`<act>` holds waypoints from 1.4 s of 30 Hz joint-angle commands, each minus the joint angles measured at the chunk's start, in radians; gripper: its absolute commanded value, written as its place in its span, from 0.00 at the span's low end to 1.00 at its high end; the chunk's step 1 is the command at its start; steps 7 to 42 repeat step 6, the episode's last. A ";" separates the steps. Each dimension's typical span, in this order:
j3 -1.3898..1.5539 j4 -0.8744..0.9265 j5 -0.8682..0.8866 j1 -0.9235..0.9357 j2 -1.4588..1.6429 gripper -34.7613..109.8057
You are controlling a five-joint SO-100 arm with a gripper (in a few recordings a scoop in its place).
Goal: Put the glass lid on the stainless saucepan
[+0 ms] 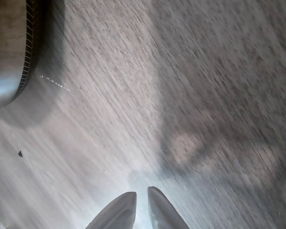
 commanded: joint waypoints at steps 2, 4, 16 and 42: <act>0.009 0.006 -0.002 0.006 0.029 0.24; 0.009 0.006 -0.002 0.006 0.029 0.24; 0.009 0.006 -0.002 0.006 0.029 0.24; 0.009 0.006 -0.002 0.006 0.029 0.24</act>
